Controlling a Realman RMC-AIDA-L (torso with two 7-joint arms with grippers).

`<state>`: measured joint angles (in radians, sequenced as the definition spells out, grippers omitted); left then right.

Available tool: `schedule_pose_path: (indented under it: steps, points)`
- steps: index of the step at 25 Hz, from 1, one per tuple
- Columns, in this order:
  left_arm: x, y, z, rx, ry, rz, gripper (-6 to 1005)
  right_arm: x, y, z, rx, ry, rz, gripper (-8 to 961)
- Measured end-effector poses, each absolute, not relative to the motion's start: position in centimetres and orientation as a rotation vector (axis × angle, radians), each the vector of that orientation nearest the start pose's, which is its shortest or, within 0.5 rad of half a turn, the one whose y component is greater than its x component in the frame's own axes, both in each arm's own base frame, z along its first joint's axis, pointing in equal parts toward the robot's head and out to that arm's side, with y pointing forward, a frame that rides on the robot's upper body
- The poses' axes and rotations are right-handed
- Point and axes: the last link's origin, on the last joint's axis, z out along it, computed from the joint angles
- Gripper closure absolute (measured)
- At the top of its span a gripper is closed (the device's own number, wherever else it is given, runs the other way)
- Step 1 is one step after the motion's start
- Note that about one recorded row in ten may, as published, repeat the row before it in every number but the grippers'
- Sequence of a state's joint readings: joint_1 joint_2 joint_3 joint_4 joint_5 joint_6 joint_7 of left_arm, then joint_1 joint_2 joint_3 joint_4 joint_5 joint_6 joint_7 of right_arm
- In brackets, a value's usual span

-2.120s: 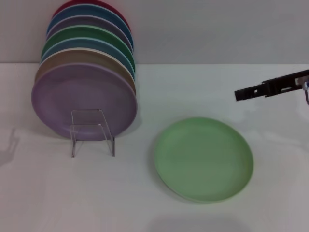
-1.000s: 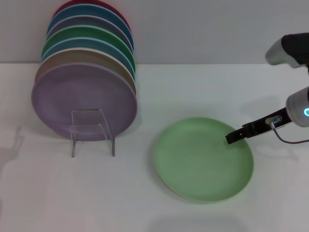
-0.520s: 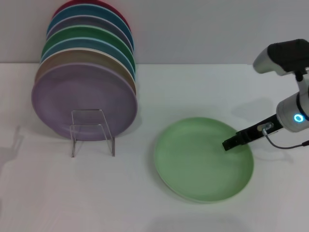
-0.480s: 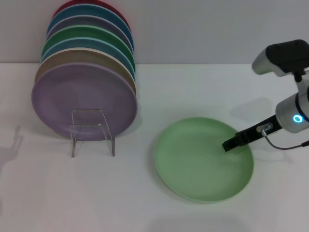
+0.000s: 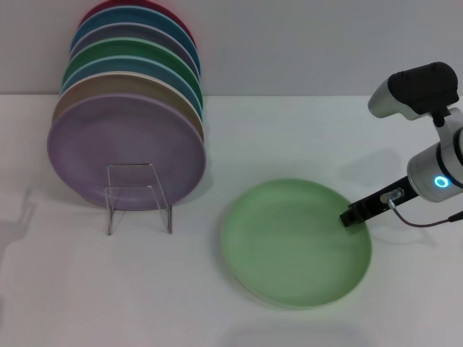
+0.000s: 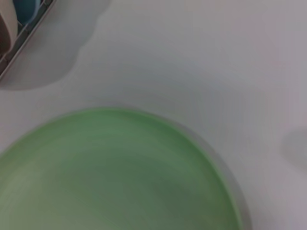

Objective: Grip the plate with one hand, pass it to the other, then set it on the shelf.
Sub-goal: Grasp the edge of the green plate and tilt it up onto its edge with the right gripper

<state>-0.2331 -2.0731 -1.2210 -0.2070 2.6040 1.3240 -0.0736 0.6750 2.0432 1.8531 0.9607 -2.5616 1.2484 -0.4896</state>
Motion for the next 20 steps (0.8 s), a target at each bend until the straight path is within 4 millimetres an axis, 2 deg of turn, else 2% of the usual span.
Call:
schedule_pose_path:
  steps: [6, 14, 20]
  points:
    - [-36.3, 27.4, 2.1, -1.425, -0.442, -0.643, 190, 23.5, 39.1, -1.3, -2.359, 1.251, -0.329, 857]
    - [-36.1, 27.4, 2.1, -1.423, -0.433, -0.656, 190, 23.3, 38.9, -0.5, -2.367, 1.224, -0.263, 905]
    - [-33.8, 26.7, 1.8, -1.462, -0.271, -0.720, 190, 21.6, 38.1, 1.5, -2.390, 1.127, -0.068, 916]
